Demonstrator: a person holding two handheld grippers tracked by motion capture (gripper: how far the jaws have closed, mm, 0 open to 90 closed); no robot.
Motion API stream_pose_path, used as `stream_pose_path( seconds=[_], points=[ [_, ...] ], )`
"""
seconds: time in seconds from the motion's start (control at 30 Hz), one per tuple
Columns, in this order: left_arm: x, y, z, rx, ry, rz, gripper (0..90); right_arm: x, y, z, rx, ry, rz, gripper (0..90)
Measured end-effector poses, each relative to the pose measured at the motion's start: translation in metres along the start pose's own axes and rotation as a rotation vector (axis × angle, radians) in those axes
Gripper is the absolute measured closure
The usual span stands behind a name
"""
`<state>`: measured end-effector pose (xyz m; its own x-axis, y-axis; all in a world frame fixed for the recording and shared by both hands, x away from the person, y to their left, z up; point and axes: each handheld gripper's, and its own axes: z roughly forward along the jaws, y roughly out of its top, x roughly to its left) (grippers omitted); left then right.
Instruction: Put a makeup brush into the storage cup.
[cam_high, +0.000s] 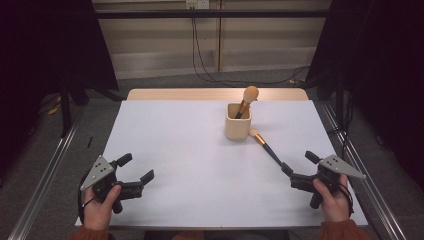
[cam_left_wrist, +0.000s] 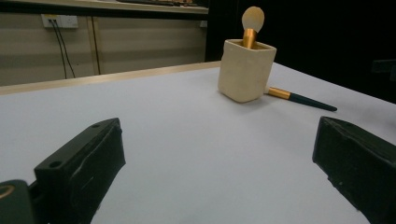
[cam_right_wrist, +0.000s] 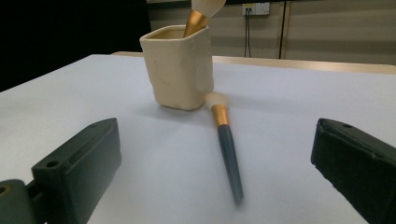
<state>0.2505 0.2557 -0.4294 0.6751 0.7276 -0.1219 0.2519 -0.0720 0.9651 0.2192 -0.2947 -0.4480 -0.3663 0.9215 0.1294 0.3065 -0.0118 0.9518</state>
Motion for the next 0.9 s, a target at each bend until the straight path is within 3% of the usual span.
stream_pose_path(
  seconds=[0.2, 0.9],
  points=[
    [0.000, 0.000, -0.001, -0.003, 0.007, -0.004, 2.3, -0.001, -0.003, -0.010, -0.012, 0.001, -0.004, 1.1],
    [0.003, 0.000, 0.000, 0.002, -0.005, 0.006, 2.2, 0.000, 0.004, 0.007, -0.005, 0.023, -0.014, 0.9]
  ],
)
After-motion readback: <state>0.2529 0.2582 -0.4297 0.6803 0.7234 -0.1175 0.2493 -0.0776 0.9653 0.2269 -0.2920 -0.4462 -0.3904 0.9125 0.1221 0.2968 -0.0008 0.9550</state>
